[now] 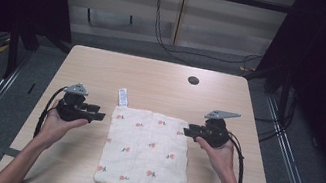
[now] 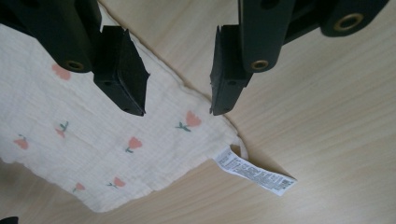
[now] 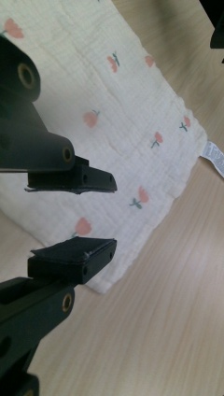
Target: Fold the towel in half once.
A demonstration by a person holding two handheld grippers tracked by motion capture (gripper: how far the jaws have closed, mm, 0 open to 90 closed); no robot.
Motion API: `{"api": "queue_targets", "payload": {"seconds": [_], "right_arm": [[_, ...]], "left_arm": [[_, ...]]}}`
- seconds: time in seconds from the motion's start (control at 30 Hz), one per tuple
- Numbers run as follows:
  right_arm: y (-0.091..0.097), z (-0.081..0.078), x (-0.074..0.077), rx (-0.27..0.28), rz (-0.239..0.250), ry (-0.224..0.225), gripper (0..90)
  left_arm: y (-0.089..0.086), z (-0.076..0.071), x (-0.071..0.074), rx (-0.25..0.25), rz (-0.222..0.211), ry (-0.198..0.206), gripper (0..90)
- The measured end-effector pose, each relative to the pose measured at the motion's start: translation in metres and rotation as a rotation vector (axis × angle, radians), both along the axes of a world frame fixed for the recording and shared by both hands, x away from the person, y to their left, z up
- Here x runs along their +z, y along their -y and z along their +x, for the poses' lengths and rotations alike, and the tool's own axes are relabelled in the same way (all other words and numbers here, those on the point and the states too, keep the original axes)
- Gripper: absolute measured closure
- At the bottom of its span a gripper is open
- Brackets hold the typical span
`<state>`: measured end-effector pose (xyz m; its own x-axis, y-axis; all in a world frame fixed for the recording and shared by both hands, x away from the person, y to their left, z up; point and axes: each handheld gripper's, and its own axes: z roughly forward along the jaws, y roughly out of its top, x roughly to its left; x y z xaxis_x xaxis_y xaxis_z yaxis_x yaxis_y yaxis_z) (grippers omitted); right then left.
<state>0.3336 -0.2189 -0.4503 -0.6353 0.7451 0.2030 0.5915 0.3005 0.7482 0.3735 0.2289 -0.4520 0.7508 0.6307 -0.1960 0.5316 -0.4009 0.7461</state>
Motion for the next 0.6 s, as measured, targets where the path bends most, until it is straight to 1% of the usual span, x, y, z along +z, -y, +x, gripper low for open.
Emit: {"api": "queue_targets", "payload": {"seconds": [0.03, 0.07, 0.1, 0.13, 0.17, 0.2, 0.23, 0.27, 0.3, 0.33, 0.4, 0.43, 0.47, 0.5, 0.53, 0.57, 0.6], "right_arm": [[-0.002, 0.007, 0.003, -0.003, -0.008, 0.012, 67.0], [-0.002, 0.007, 0.003, -0.003, -0.008, 0.012, 67.0], [-0.004, 0.015, 0.004, 0.001, -0.013, 0.01, 67.8], [-0.005, 0.018, 0.004, 0.0, -0.014, 0.01, 68.0], [-0.005, 0.018, 0.004, 0.0, -0.014, 0.01, 68.0], [-0.005, 0.022, 0.003, 0.0, -0.015, 0.004, 68.3], [-0.006, 0.029, 0.001, -0.005, -0.034, -0.001, 68.5], [-0.006, 0.029, 0.001, -0.005, -0.034, -0.001, 68.5], [-0.005, 0.036, -0.002, -0.015, -0.049, -0.011, 69.0], [-0.005, 0.039, -0.004, -0.019, -0.049, -0.017, 69.6], [-0.004, 0.046, -0.01, -0.024, -0.062, -0.039, 69.7], [-0.003, 0.049, -0.013, -0.032, -0.07, -0.051, 69.7], [-0.003, 0.049, -0.013, -0.032, -0.07, -0.051, 69.7], [-0.003, 0.054, -0.021, -0.036, -0.058, -0.071, 69.8], [-0.003, 0.054, -0.021, -0.036, -0.058, -0.071, 69.8], [-0.003, 0.058, -0.028, -0.05, -0.071, -0.08, 69.8], [-0.003, 0.058, -0.028, -0.05, -0.071, -0.08, 69.8]], "left_arm": [[0.002, 0.006, -0.002, 0.017, -0.015, -0.005, 55.7], [0.002, 0.006, -0.002, 0.017, -0.015, -0.005, 55.9], [0.004, 0.012, -0.006, 0.012, 0.003, -0.017, 56.5], [0.005, 0.014, -0.007, 0.011, 0.001, -0.028, 56.5], [0.005, 0.014, -0.007, 0.011, 0.001, -0.028, 56.5], [0.005, 0.016, -0.009, 0.006, 0.001, -0.036, 56.5], [0.006, 0.021, -0.012, 0.006, 0.022, -0.038, 57.0], [0.006, 0.021, -0.012, 0.006, 0.022, -0.038, 56.8], [0.006, 0.025, -0.016, 0.015, 0.015, -0.059, 56.4], [0.006, 0.027, -0.018, 0.011, 0.019, -0.067, 55.6], [0.006, 0.028, -0.02, 0.015, 0.023, -0.071, 55.6], [0.004, 0.031, -0.023, 0.027, 0.024, -0.083, 55.6], [0.004, 0.031, -0.023, 0.027, 0.024, -0.083, 55.6], [0.003, 0.033, -0.025, 0.037, 0.018, -0.084, 55.6], [0.003, 0.033, -0.025, 0.037, 0.018, -0.084, 55.6], [0.004, 0.034, -0.027, 0.032, 0.027, -0.087, 55.4], [0.004, 0.034, -0.027, 0.032, 0.027, -0.087, 55.1]]}}
